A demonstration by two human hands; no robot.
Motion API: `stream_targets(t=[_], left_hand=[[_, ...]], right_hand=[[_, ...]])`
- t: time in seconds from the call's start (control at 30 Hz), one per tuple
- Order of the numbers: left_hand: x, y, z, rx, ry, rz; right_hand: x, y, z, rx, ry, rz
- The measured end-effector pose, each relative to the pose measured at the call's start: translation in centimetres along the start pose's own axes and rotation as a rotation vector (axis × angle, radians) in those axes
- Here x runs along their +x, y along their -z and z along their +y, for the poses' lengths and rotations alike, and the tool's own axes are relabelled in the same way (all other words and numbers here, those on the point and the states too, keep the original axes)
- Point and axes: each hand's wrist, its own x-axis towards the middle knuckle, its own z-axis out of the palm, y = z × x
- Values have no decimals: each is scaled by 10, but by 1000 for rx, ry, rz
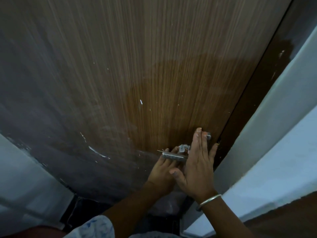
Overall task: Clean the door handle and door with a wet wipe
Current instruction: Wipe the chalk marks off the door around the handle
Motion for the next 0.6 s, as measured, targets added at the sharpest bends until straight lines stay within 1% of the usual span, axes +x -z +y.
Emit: stream_targets(t=[0.1, 0.17, 0.27, 0.43, 0.6], left_hand=[[-6, 0, -5, 66, 11, -41], [-12, -1, -8, 47, 63, -46], [-27, -6, -17, -3, 180, -38], [-46, -7, -44, -21, 419, -151], [-52, -9, -61, -106, 638, -112]], right_hand=[[0, 1, 3, -1, -3, -2], [-1, 2, 4, -20, -6, -12], [-1, 4, 5, -41, -4, -25], [-1, 4, 3, -59, -1, -22], [-2, 1, 0, -82, -1, -47]])
